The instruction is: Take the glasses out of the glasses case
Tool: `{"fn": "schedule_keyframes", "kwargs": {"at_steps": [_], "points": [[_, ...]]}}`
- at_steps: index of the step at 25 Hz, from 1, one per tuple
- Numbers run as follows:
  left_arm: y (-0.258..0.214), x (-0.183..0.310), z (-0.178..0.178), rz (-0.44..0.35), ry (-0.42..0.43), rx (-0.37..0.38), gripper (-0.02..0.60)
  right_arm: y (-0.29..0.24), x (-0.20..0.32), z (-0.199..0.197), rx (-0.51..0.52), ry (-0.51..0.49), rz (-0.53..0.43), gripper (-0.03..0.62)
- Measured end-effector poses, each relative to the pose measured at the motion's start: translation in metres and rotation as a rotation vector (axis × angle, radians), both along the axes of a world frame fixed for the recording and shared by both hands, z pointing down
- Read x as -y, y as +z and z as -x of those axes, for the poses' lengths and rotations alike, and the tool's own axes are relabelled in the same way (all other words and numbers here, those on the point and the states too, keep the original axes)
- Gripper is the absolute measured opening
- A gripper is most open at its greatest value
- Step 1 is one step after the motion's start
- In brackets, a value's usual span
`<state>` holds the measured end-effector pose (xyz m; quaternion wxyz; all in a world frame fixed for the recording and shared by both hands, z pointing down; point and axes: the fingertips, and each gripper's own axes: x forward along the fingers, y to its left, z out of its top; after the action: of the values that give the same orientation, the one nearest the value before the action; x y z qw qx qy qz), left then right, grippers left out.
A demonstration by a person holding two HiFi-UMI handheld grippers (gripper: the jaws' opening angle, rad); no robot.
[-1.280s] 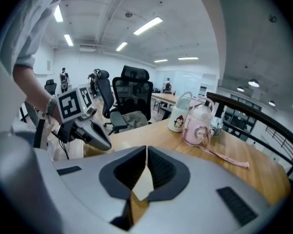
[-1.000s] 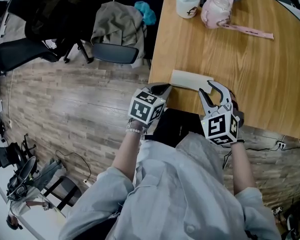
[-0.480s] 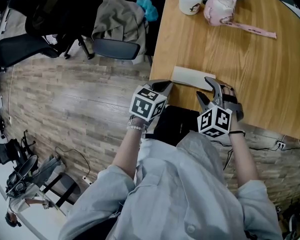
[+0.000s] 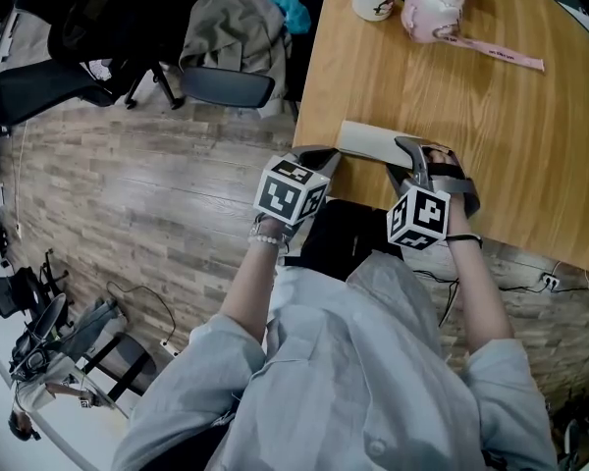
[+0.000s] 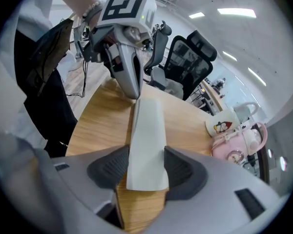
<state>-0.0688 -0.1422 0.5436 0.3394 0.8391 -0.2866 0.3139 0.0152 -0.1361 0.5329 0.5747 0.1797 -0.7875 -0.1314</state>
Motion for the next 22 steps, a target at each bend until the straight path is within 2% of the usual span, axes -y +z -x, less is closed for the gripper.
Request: {"fn": "schedule_keyframes", "kwargs": {"at_steps": [22], "points": [[0.0, 0.0, 0.001, -0.012, -0.003, 0.007, 0.003, -0.02, 0.006, -0.001, 0.129, -0.002, 0.298, 0.201]]}}
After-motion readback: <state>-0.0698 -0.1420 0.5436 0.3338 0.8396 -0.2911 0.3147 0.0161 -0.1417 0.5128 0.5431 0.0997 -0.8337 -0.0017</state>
